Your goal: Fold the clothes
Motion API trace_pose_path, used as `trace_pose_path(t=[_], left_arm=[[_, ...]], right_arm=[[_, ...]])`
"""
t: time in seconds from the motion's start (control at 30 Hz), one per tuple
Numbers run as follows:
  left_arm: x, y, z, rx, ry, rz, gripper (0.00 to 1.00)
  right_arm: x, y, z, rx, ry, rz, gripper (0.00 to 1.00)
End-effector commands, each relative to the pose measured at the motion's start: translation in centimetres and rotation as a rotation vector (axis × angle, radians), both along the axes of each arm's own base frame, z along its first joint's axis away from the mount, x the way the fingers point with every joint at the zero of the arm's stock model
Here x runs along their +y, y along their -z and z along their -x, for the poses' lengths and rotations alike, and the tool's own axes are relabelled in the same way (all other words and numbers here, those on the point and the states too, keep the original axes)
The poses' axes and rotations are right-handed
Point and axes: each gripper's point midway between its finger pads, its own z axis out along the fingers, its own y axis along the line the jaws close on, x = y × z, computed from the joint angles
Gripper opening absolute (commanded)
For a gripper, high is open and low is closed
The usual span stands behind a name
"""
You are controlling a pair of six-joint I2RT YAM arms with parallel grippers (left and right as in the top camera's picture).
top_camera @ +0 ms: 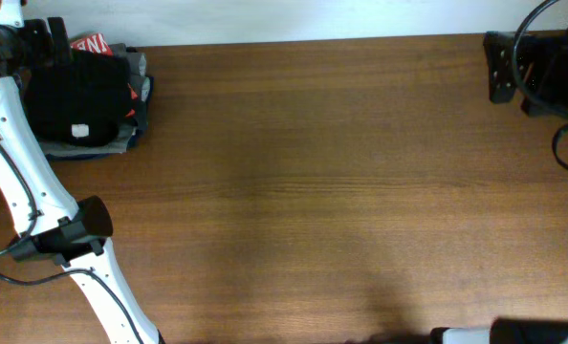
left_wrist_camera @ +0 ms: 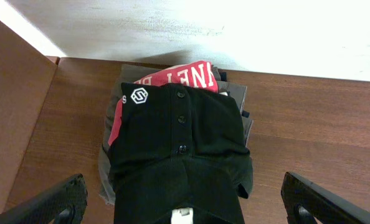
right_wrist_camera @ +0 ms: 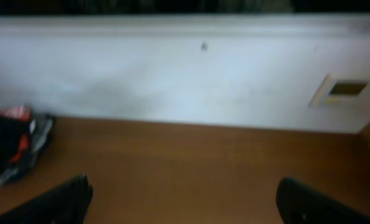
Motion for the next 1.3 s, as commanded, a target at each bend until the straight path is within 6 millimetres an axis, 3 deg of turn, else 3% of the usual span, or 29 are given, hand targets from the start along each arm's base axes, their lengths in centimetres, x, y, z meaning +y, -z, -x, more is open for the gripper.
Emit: trace_pose_path(t=[0.0,0.2,0.4,0.53,0.77,0.97,1.27], left_arm=[[-0.3,0.6,-0.3,0.008,0.007,0.023,0.99],[-0.3,0.6,-0.3,0.008,0.007,0.023,0.99],[-0.3,0.6,-0.3,0.008,0.007,0.023,0.99],[-0.3,0.6,-0.3,0.008,0.007,0.023,0.99],[-0.3,0.6,-0.3,0.008,0.007,0.023,0.99],[-0.3,0.6,-0.3,0.008,0.007,0.022,0.99],[-0.2,0.6,-0.3,0.008,0.006,0.023,0.99]], right_arm=[[-0.5,0.5,1.7,-0.026,0.035,0.03,0.99],[-0.6,6.1,1.6,-0.063,0.038,0.032,0.99],[-0.2,15.3,1.6,-0.103,0.018,0.027,0.99],[0.9,21.3,2.5,-0.174,-0.037,0.013,0.99],[1.4,29.0,5.2,-0.255,-0.05,0.015,0.99],[1.3,32.1,7.0,-0.31,-0.038,0.023,0.99],[1.4,35.7,7.4,-0.307,-0.04,0.022,0.99]])
